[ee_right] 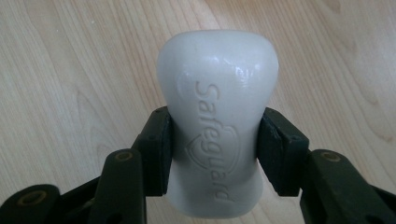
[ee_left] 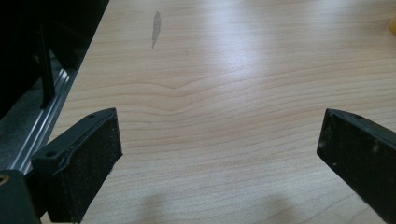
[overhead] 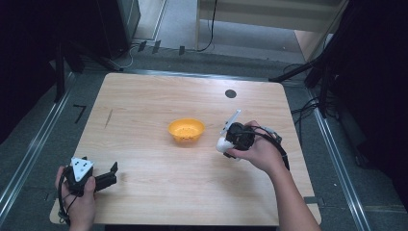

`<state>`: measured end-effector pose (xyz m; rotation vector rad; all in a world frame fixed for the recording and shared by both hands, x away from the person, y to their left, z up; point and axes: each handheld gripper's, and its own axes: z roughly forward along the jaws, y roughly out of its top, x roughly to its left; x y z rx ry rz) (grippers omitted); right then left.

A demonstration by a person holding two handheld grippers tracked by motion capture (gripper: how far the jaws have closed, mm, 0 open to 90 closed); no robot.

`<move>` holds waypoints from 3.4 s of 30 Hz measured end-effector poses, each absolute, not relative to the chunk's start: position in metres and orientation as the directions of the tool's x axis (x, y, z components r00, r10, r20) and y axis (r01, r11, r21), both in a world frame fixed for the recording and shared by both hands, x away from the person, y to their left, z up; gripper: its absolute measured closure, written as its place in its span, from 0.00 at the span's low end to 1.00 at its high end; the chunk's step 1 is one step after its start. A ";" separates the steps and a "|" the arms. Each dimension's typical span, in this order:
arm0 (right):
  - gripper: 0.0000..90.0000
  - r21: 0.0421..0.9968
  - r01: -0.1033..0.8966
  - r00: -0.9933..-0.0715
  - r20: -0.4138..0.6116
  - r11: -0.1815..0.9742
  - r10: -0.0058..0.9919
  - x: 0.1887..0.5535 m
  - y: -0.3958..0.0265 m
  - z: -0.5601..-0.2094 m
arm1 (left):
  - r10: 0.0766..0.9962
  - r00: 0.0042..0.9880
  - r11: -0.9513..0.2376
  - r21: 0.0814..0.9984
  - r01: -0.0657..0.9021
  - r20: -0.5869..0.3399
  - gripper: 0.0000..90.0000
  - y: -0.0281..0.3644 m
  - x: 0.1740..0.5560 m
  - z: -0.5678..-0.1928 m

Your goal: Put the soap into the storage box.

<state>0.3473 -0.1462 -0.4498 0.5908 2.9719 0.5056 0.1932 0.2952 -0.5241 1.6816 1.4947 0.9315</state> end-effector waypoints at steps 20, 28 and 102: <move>0.57 0.315 0.254 -0.961 -0.027 0.914 0.277 0.370 -0.114 -0.438 | 0.993 0.105 -0.103 0.858 0.503 0.058 0.00 0.295 0.193 -0.524; 0.57 0.288 0.205 -0.974 -0.030 0.935 0.223 0.381 -0.094 -0.432 | 0.989 0.138 -0.119 0.845 0.521 0.055 0.00 0.293 0.194 -0.524; 0.44 0.152 -0.009 -0.991 -0.133 0.988 0.011 0.435 0.016 -0.454 | 0.984 0.174 -0.118 0.877 0.467 0.040 0.00 0.294 0.187 -0.524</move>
